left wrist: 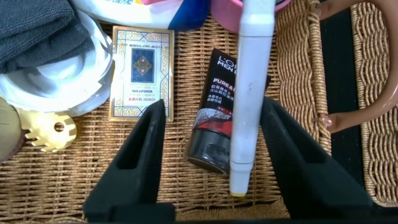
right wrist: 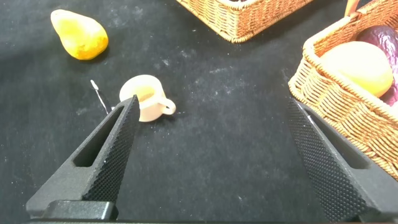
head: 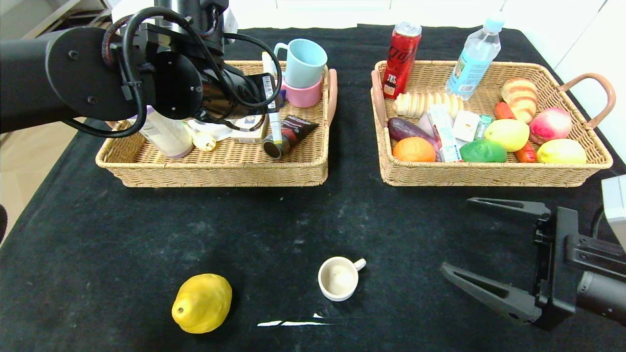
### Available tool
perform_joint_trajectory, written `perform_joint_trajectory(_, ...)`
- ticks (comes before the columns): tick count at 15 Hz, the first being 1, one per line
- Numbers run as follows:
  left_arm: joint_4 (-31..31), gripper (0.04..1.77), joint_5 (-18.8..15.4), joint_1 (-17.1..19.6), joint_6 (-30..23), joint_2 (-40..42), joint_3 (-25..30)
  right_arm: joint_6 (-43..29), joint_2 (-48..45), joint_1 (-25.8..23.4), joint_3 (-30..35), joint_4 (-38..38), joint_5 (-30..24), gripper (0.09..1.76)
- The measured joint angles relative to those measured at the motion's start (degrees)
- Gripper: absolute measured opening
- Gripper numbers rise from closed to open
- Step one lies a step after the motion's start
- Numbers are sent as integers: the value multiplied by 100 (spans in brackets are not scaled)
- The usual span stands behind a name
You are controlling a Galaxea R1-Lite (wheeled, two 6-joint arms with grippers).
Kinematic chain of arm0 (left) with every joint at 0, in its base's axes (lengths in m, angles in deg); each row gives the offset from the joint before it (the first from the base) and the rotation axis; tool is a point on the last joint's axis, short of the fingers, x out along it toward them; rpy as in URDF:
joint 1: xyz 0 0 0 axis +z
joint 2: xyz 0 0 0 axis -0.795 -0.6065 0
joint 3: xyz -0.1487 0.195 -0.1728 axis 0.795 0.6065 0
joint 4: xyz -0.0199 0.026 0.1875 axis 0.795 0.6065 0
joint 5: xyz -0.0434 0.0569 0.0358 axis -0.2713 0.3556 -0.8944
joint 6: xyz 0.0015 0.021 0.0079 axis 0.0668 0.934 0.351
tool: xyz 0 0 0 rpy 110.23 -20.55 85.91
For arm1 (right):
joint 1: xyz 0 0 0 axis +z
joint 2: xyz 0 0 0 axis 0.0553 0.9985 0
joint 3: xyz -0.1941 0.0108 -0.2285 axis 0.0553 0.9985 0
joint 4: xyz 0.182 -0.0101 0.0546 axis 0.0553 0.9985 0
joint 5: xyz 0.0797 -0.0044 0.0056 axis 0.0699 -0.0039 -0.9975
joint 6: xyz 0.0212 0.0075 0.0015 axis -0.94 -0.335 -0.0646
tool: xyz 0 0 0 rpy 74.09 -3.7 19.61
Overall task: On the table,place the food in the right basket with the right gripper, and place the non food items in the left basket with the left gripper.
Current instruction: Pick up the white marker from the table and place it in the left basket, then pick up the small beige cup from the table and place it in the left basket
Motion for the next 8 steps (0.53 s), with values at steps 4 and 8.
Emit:
perform_joint_trajectory(4, 28, 137, 7, -5, 0, 46, 22, 0, 2, 6, 5, 2, 2, 171)
perform_joint_trajectory(8, 44, 151, 11, -27, 0, 79, 77, 5, 5, 9, 9, 2, 0, 171)
